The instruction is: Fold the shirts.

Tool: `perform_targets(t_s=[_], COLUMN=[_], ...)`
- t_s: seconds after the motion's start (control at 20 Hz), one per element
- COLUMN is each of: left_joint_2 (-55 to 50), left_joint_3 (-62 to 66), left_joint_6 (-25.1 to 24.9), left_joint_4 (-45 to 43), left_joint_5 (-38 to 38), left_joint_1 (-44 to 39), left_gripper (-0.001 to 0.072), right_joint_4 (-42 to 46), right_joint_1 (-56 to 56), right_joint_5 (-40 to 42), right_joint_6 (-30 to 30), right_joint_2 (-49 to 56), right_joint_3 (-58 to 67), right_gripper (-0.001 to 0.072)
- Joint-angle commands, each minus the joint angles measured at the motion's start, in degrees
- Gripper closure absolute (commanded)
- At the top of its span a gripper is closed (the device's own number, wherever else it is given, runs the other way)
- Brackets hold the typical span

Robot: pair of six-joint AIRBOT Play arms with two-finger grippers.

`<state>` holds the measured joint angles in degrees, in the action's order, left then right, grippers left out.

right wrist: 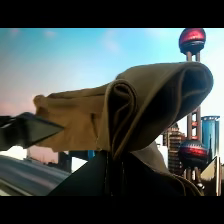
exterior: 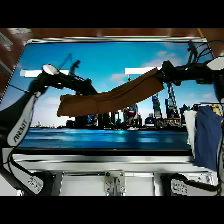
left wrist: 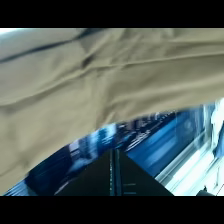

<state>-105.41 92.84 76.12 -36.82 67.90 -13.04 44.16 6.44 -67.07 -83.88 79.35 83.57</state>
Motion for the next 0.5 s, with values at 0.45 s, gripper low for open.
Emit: perform_targets(t_s=[0.45], left_joint_2=[-11.80], left_joint_3=[0.44], left_joint_6=[-5.88], left_joint_4=[26.10], left_joint_5=[-15.91], left_joint_1=[-18.18], left_gripper=[0.0675], right_joint_4=[9.66], right_joint_1=[-4.76], right_joint_5=[-9.97], right_joint_6=[-13.46], right_joint_2=[-17.38], right_joint_3=[0.04], right_gripper=[0.0650])
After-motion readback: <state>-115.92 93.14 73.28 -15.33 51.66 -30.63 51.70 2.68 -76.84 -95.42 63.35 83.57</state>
